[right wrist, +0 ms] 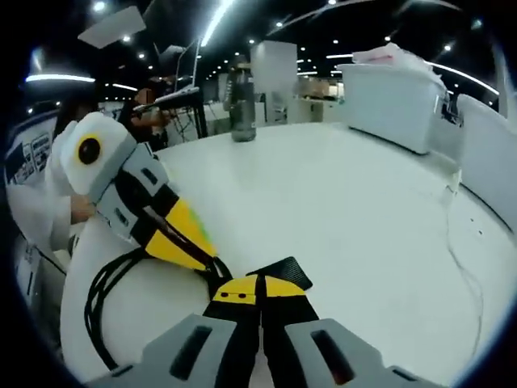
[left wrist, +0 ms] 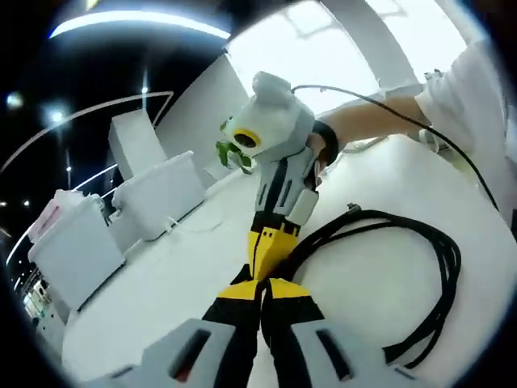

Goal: Coil the Type-C to USB data cable on the desktop and secure it with Velcro straps.

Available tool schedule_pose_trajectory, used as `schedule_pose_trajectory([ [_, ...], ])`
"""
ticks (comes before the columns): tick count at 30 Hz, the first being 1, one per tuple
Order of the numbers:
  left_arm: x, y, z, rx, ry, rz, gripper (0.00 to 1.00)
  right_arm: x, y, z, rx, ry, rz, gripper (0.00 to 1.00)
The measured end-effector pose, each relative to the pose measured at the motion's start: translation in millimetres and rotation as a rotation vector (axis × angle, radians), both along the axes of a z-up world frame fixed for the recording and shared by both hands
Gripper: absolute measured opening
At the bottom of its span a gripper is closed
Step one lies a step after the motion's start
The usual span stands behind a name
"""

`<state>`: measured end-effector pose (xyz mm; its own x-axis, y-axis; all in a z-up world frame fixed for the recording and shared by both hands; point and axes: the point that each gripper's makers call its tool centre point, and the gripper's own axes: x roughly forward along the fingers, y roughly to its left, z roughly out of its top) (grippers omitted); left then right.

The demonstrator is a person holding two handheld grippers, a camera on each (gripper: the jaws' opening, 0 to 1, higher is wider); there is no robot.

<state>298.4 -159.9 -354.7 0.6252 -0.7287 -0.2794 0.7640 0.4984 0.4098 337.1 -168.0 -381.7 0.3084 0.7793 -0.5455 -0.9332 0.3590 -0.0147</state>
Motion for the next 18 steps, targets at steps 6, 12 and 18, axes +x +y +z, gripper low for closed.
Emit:
schedule_pose_trajectory([
  [6, 3.0, 5.4, 3.0, -0.028, 0.013, 0.025, 0.04, 3.2, -4.8, 4.8, -0.051, -0.114, 0.011, 0.00],
  [12, 6.7, 15.6, 28.0, -0.224, 0.041, 0.055, 0.04, -8.2, -1.0, 54.7, 0.272, -0.182, 0.035, 0.01],
  [18, 11.8, 31.2, 45.2, -0.354, 0.046, 0.085, 0.09, -30.5, 7.0, 41.9, 0.249, -0.139, 0.156, 0.14],
])
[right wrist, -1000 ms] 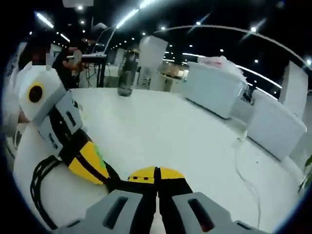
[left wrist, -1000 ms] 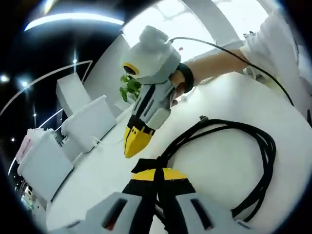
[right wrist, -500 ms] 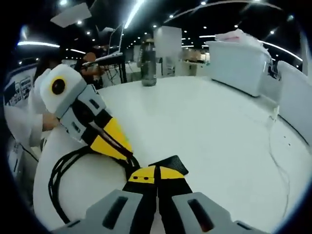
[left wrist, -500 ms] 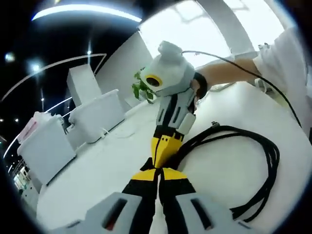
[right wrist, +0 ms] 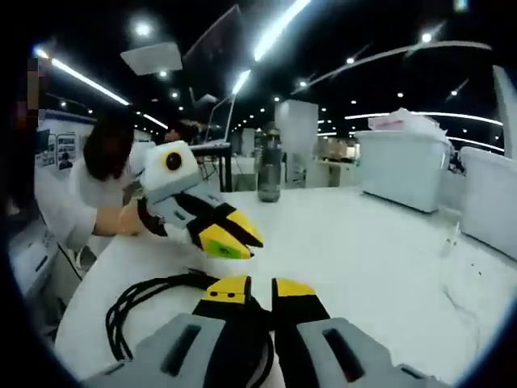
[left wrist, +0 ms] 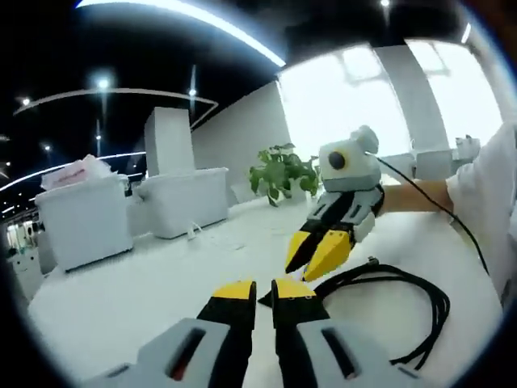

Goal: Coil the Type-C to USB data cable on the desktop and secure it with Velcro straps.

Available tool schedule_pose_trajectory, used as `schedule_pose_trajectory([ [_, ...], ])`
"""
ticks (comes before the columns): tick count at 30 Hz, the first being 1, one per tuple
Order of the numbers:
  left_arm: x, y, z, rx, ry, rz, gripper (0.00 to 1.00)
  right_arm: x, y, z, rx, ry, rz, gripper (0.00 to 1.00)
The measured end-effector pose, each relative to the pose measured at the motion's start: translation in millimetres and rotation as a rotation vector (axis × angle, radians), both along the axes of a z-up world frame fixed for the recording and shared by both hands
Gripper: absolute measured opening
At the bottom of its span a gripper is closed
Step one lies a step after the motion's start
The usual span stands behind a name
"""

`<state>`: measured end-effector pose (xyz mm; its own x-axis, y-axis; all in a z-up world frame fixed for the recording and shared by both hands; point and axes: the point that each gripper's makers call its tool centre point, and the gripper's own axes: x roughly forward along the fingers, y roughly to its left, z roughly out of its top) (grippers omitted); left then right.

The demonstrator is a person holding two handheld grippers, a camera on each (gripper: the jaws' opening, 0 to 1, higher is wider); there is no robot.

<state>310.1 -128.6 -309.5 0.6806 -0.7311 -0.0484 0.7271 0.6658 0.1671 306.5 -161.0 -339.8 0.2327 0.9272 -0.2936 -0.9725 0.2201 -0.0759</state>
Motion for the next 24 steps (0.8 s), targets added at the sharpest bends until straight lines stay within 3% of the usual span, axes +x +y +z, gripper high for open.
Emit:
schedule_pose_trajectory([
  [2, 2.0, 4.9, 1.4, -0.011, 0.003, 0.014, 0.09, -3.6, 1.8, -11.4, -0.044, -0.036, 0.029, 0.14],
  [8, 7.9, 12.0, 0.0, -0.030, 0.020, 0.042, 0.09, 1.6, -0.9, -32.6, -0.108, -0.006, 0.016, 0.14],
  [14, 7.5, 16.0, 8.0, -0.042, -0.001, 0.053, 0.09, 2.5, 0.6, -36.7, -0.144, -0.051, 0.033, 0.14],
  [16, 8.7, 20.0, 12.7, -0.062, -0.006, 0.060, 0.09, 3.0, 1.8, -37.5, -0.181, -0.093, 0.042, 0.13],
  [20, 14.9, 32.1, 21.6, -0.134, -0.007, 0.098, 0.09, 1.0, 6.3, -36.5, -0.238, -0.142, 0.058, 0.08],
  [22, 19.7, 39.6, 30.1, -0.230, -0.006, 0.123, 0.09, 2.1, 10.2, -34.5, -0.252, -0.147, 0.059, 0.07],
  [24, 21.8, 46.4, 34.9, -0.280, 0.005, 0.127, 0.09, 2.7, 14.3, -31.4, -0.257, -0.153, 0.052, 0.06],
])
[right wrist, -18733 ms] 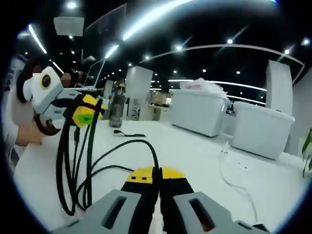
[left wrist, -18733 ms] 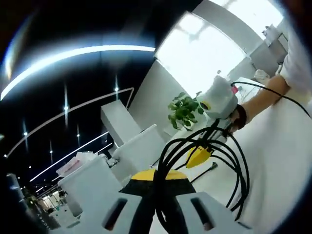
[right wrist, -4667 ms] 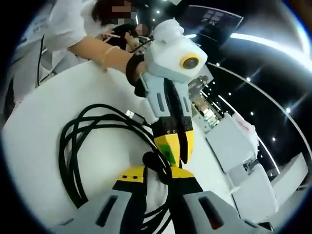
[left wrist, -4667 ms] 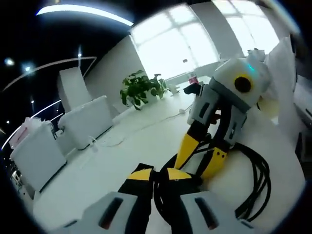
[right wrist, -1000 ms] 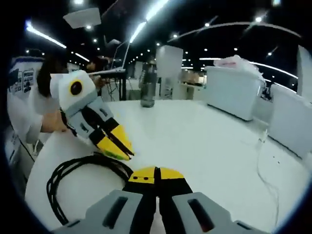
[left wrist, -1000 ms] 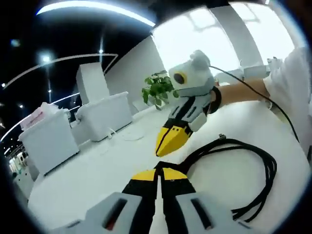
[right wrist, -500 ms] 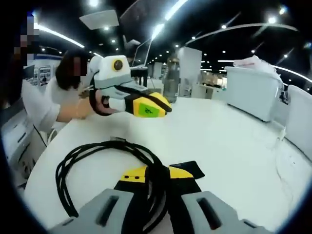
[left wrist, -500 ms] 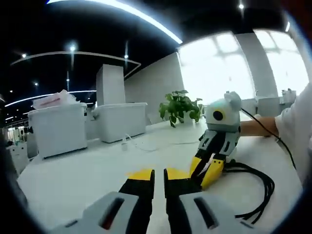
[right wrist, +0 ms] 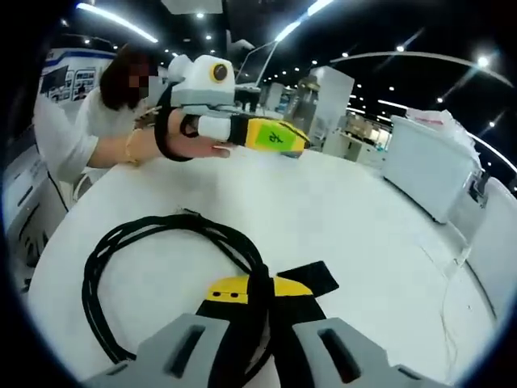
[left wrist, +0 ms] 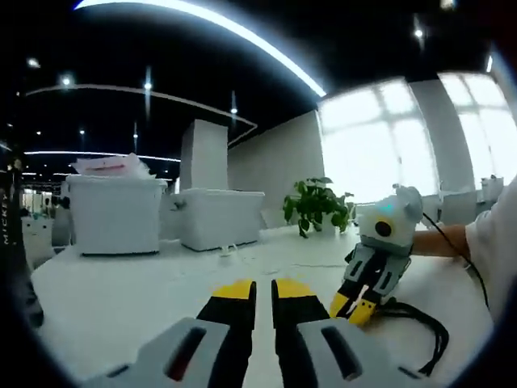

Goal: Coil the Type-C to USB data cable on the desktop and secure it with Velcro straps.

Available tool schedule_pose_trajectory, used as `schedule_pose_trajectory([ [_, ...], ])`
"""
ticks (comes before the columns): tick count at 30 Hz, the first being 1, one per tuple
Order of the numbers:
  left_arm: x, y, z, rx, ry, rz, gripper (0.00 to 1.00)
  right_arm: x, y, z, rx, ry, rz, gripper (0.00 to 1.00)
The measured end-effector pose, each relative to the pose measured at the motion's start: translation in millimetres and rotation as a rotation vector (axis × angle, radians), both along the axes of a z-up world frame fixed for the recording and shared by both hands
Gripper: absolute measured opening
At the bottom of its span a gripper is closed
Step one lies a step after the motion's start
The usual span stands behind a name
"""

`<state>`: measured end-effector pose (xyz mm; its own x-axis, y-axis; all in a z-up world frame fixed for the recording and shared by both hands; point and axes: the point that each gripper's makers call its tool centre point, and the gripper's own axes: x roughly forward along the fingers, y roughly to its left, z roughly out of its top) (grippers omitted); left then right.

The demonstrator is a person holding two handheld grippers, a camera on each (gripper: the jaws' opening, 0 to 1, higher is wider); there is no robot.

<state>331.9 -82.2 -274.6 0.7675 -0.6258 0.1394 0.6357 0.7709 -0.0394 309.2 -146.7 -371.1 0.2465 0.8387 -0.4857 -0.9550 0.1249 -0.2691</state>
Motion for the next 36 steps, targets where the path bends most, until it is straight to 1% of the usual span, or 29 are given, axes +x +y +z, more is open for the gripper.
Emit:
schedule_pose_trajectory([
  [2, 1.1, 7.0, 5.1, -0.016, -0.010, 0.015, 0.09, -1.8, 6.4, 9.7, 0.025, -0.011, 0.010, 0.06],
  [4, 1.7, 15.5, 13.8, -0.024, -0.042, 0.051, 0.09, 1.9, 13.3, 23.6, 0.077, 0.001, -0.014, 0.06],
  [5, 2.2, 20.1, 17.8, -0.015, -0.063, 0.075, 0.09, 4.2, 14.7, 27.0, 0.085, 0.000, -0.022, 0.05],
  [7, 2.7, 30.1, 25.9, 0.015, -0.111, 0.135, 0.10, 15.9, 19.0, 38.7, 0.121, -0.008, -0.069, 0.05],
  [8, 2.4, 37.7, 32.0, 0.033, -0.149, 0.186, 0.10, 22.3, 21.3, 45.0, 0.145, -0.012, -0.092, 0.04],
  [10, 1.5, 48.1, 40.2, 0.066, -0.201, 0.251, 0.10, 35.5, 24.9, 53.7, 0.170, -0.017, -0.138, 0.04],
  [12, 0.2, 55.6, 45.4, 0.072, -0.222, 0.293, 0.10, 45.8, 32.7, 62.9, 0.211, -0.021, -0.162, 0.04],
  [15, -2.1, 65.8, 52.8, 0.047, -0.239, 0.323, 0.11, 59.8, 44.3, 71.8, 0.245, -0.038, -0.192, 0.04],
  [16, -2.0, 72.1, 55.5, 0.043, -0.245, 0.349, 0.13, 65.1, 48.7, 74.6, 0.259, -0.037, -0.203, 0.04],
  [17, -1.4, 77.1, 57.2, 0.039, -0.250, 0.374, 0.17, 70.9, 53.5, 77.7, 0.278, -0.030, -0.219, 0.04],
  [19, -0.8, 85.1, 58.7, 0.042, -0.255, 0.411, 0.21, 81.8, 65.1, 84.9, 0.327, -0.010, -0.239, 0.04],
  [20, -0.7, 87.7, 58.9, 0.042, -0.256, 0.423, 0.21, 85.5, 69.0, 86.6, 0.337, -0.006, -0.242, 0.04],
  [22, 0.6, 100.2, 59.6, 0.034, -0.254, 0.475, 0.21, 99.0, 81.3, 90.9, 0.373, 0.006, -0.270, 0.04],
  [24, 1.4, 112.5, 60.2, 0.018, -0.249, 0.518, 0.21, 111.6, 95.9, 90.3, 0.397, 0.025, -0.290, 0.04],
  [26, 1.2, 122.1, 60.4, 0.005, -0.244, 0.549, 0.21, 123.8, 112.0, 85.6, 0.414, 0.066, -0.311, 0.04],
  [27, 1.4, 126.2, 60.1, -0.004, -0.239, 0.557, 0.21, 131.2, 123.6, 81.6, 0.417, 0.082, -0.317, 0.04],
  [28, 2.0, 129.8, 59.5, -0.017, -0.232, 0.560, 0.21, 134.8, 132.5, 77.6, 0.412, 0.084, -0.317, 0.04],
  [30, 3.5, 136.9, 57.8, -0.038, -0.217, 0.574, 0.21, 141.3, 149.1, 69.5, 0.403, 0.095, -0.329, 0.04],
  [35, 7.3, 143.6, 53.2, -0.038, -0.196, 0.595, 0.21, 148.4, 181.4, 57.2, 0.399, 0.122, -0.332, 0.05],
  [36, 8.0, 143.9, 52.4, -0.035, -0.195, 0.598, 0.21, 149.0, 188.0, 56.3, 0.408, 0.120, -0.324, 0.05],
])
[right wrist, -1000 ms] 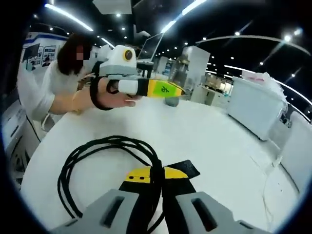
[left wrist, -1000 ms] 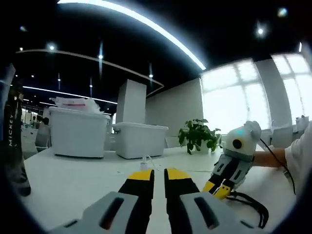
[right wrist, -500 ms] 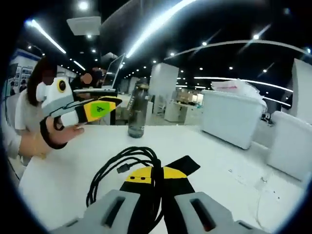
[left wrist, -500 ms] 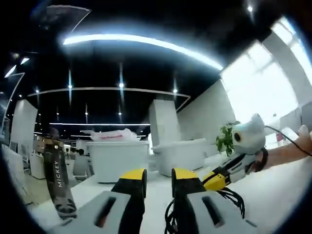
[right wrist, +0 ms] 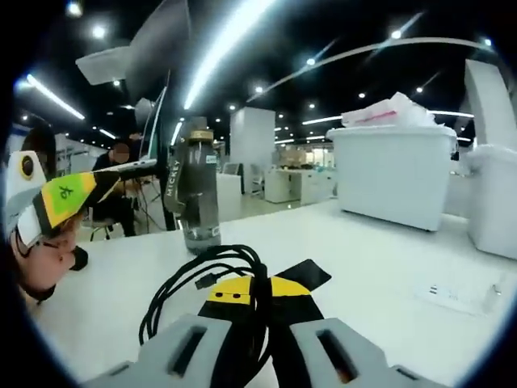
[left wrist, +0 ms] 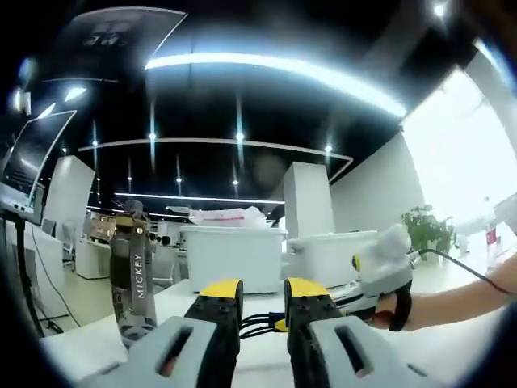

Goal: Coil the Type-C to USB data cable on the desktop and secure it with Velcro straps.

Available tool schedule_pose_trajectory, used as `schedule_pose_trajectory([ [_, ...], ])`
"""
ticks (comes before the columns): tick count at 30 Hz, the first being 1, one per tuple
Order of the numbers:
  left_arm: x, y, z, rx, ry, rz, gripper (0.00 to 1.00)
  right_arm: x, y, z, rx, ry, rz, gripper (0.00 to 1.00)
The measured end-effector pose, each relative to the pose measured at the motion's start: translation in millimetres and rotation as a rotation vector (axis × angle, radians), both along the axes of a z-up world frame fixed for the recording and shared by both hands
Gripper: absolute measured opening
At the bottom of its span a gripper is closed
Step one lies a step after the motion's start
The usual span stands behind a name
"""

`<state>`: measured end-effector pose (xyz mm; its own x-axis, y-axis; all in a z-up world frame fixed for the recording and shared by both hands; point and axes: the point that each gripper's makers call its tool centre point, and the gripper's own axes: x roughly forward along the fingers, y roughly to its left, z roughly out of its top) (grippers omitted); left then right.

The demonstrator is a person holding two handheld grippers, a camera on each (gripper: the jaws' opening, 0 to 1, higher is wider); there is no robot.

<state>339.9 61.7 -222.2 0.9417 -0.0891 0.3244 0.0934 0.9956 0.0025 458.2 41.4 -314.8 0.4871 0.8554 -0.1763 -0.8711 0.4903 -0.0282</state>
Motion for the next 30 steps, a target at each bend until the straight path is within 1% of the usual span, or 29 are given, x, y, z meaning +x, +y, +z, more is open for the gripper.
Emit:
schedule_pose_trajectory([
  [2, 1.6, -0.3, -1.9, 0.010, 0.009, 0.002, 0.21, 4.9, 6.5, -3.9, 0.003, 0.023, -0.021, 0.06],
  [4, 3.3, -1.4, -3.7, 0.021, 0.016, 0.005, 0.21, 8.9, 9.5, -7.8, -0.011, 0.034, -0.036, 0.08],
  [6, 4.2, -3.5, -4.4, 0.035, 0.020, 0.004, 0.21, 10.9, 9.4, -8.2, -0.011, 0.034, -0.041, 0.10],
  [8, 5.2, -0.3, -3.6, 0.047, 0.022, 0.008, 0.21, 13.0, 6.5, -2.3, 0.019, 0.026, -0.048, 0.10],
  [10, 4.9, 1.7, -2.3, 0.051, 0.020, 0.009, 0.21, 12.5, 1.4, 5.6, 0.059, 0.038, -0.050, 0.12],
  [12, 4.0, -0.6, -2.8, 0.055, 0.020, 0.008, 0.21, 13.7, -6.6, 10.4, 0.061, 0.041, -0.060, 0.13],
  [14, 3.4, -2.5, -4.6, 0.055, 0.025, 0.009, 0.21, 11.1, -18.9, 15.0, 0.054, 0.021, -0.064, 0.13],
  [16, 3.4, -3.5, -6.9, 0.050, 0.031, 0.009, 0.21, 10.4, -29.1, 17.0, 0.051, 0.017, -0.070, 0.13],
  [19, 5.7, -4.0, -10.9, 0.046, 0.045, 0.007, 0.21, 6.0, -52.4, 19.0, 0.053, 0.001, -0.091, 0.13],
  [21, 6.7, -4.2, -13.4, 0.046, 0.051, 0.007, 0.21, 2.4, -73.4, 19.8, 0.049, -0.016, -0.113, 0.13],
  [22, 6.8, -4.5, -14.4, 0.047, 0.054, 0.008, 0.21, 1.1, -79.8, 20.4, 0.051, -0.020, -0.118, 0.13],
  [23, 7.4, -5.5, -16.4, 0.047, 0.060, 0.003, 0.21, -2.5, -93.2, 21.3, 0.058, -0.019, -0.132, 0.13],
  [26, 7.8, -10.4, -20.9, 0.038, 0.074, -0.019, 0.21, -11.2, -124.0, 25.5, 0.085, -0.009, -0.157, 0.13],
  [28, 8.0, -17.5, -25.1, 0.034, 0.087, -0.044, 0.21, -17.0, -141.6, 29.1, 0.109, -0.002, -0.170, 0.13],
  [29, 7.5, -23.7, -29.1, 0.002, 0.108, -0.074, 0.21, -22.3, -152.2, 30.2, 0.123, 0.008, -0.176, 0.13],
  [30, 6.7, -28.9, -29.5, -0.012, 0.110, -0.096, 0.21, -28.0, -162.9, 31.1, 0.127, 0.013, -0.178, 0.13],
])
